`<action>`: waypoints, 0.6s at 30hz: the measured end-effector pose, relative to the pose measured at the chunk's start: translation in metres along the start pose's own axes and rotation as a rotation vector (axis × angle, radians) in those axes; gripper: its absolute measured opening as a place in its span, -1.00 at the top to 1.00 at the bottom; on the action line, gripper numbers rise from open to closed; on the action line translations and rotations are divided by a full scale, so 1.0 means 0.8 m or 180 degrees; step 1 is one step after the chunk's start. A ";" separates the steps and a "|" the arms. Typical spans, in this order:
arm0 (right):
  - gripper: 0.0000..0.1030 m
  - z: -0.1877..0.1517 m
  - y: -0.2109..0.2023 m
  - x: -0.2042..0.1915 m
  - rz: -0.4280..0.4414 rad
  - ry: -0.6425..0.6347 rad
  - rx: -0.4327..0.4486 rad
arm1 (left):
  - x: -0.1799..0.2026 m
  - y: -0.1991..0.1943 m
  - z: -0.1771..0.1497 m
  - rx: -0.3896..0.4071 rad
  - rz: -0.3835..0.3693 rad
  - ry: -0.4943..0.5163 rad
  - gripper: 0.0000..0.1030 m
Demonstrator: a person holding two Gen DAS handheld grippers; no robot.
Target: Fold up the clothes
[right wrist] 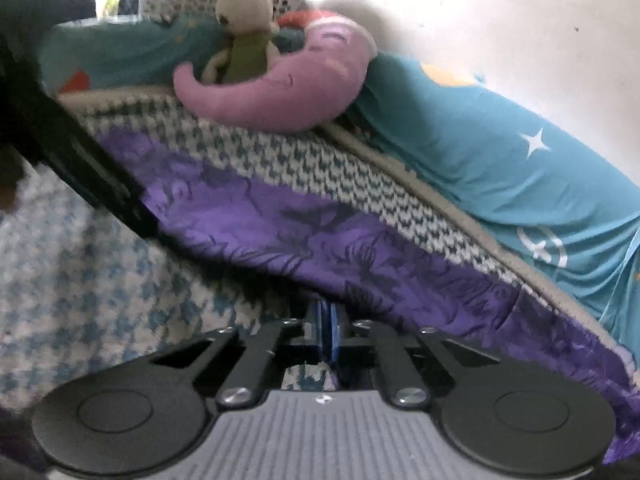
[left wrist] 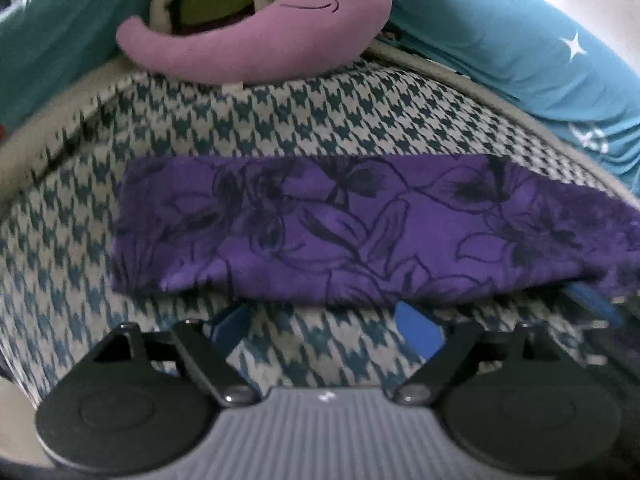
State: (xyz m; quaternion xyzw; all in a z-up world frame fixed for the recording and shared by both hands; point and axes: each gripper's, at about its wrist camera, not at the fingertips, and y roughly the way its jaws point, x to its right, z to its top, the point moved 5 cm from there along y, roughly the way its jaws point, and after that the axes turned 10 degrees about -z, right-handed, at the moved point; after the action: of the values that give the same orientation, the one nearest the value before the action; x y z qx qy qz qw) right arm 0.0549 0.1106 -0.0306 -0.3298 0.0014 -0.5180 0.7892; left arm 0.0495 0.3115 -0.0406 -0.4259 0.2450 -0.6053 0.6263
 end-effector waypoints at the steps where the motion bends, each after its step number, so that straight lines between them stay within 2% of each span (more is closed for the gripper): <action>1: 0.88 0.005 -0.008 0.006 0.0055 -0.0002 0.0028 | -0.001 0.000 0.004 0.0039 0.0059 -0.0031 -0.61; 7: 0.89 0.006 -0.037 0.017 0.0275 -0.0368 0.0100 | -0.027 -0.009 0.039 0.0330 0.0150 -0.0528 -0.57; 10: 0.89 -0.005 -0.039 0.007 0.0340 -0.0603 0.0019 | -0.037 -0.014 0.052 0.0458 0.0246 -0.0608 -0.57; 14: 0.87 -0.025 -0.033 -0.012 0.0403 -0.0902 -0.0139 | -0.049 -0.013 0.060 0.0467 0.0311 -0.0712 -0.57; 18: 0.86 -0.032 -0.032 -0.018 0.0456 -0.0945 -0.0233 | -0.061 -0.035 0.061 0.0584 0.0527 -0.0668 -0.59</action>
State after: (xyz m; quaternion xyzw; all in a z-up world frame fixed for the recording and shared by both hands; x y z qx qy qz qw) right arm 0.0184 0.1027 -0.0420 -0.4304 -0.0729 -0.4056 0.8031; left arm 0.0674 0.3730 -0.0025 -0.4061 0.1562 -0.5236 0.7324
